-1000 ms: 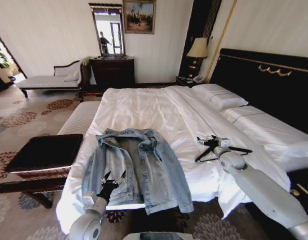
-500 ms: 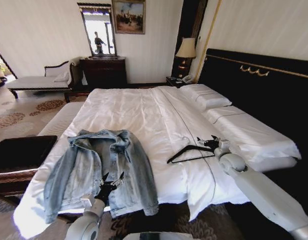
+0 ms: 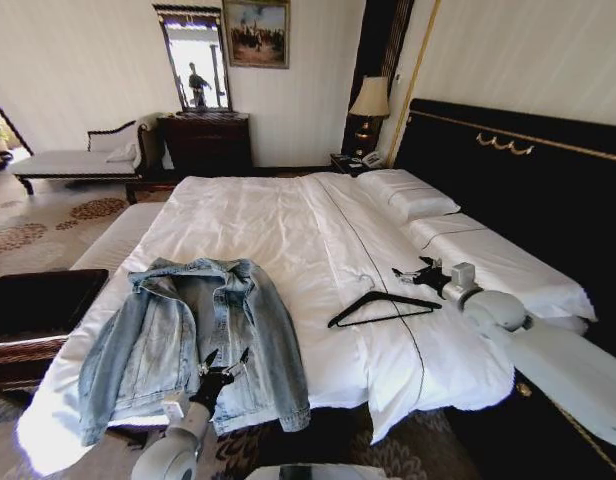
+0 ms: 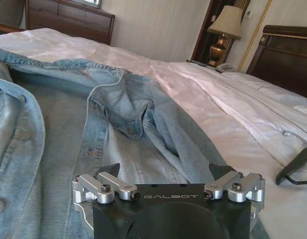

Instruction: Pick up the clothes from the bed and hang them on the clothes hanger.

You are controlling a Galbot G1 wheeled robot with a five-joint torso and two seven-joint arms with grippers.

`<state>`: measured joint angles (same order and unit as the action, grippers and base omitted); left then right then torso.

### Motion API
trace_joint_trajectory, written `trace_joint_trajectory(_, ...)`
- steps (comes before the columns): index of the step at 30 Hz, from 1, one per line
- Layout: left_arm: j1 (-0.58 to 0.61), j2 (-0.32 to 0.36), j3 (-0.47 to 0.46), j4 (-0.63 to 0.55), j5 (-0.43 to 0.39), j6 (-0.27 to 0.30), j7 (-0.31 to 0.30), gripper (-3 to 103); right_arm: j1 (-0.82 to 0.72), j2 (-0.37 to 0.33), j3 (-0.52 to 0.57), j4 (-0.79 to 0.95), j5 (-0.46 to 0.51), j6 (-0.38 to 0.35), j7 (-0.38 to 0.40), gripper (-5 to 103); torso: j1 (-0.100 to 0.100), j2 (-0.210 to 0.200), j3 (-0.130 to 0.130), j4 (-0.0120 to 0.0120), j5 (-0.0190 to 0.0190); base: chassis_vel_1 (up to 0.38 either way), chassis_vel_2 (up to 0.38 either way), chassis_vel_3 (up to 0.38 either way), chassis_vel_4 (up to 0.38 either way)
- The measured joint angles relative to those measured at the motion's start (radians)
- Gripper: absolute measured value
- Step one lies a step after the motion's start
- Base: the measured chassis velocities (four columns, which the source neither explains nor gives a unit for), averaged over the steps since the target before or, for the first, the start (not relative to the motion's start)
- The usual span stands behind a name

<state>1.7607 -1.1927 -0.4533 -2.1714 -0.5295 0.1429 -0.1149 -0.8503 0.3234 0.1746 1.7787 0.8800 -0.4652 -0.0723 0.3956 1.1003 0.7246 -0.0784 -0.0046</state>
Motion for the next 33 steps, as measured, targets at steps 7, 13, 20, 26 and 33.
trace_joint_trajectory(7, -0.063, 0.043, 0.058, -0.002, -0.003, 0.013, -0.002, 100, 0.059, -0.129, -0.026, -0.054, -0.156, -0.078, -0.181, 100, 0.000, 0.000, 0.000, -0.0011, 0.0004, 0.000, 0.000, 0.000, 0.000)
trace_joint_trajectory(13, -0.063, 0.051, 0.073, -0.007, 0.007, 0.015, -0.004, 100, 0.161, -0.140, -0.134, -0.038, -0.176, -0.086, -0.301, 100, 0.000, 0.000, 0.000, -0.0002, -0.0003, 0.000, 0.000, 0.000, 0.000)
trace_joint_trajectory(20, -0.066, 0.051, 0.098, -0.002, 0.029, 0.018, -0.007, 100, 0.361, -0.036, -0.382, -0.078, -0.164, -0.095, -0.371, 100, 0.000, 0.000, 0.000, -0.0005, 0.0005, 0.000, 0.000, 0.000, 0.000)
trace_joint_trajectory(26, -0.069, 0.046, 0.107, -0.006, 0.046, 0.028, -0.011, 100, 0.664, 0.114, -0.682, -0.206, -0.278, -0.072, -0.426, 100, 0.000, 0.000, 0.000, 0.0006, -0.0002, 0.000, 0.000, 0.000, 0.000)
trace_joint_trajectory(33, -0.063, 0.046, 0.094, -0.013, 0.054, 0.032, -0.012, 100, 0.912, 0.179, -1.002, -0.310, -0.314, -0.051, -0.518, 100, 0.000, 0.000, 0.000, -0.0005, -0.0001, 0.000, 0.000, 0.000, 0.000)
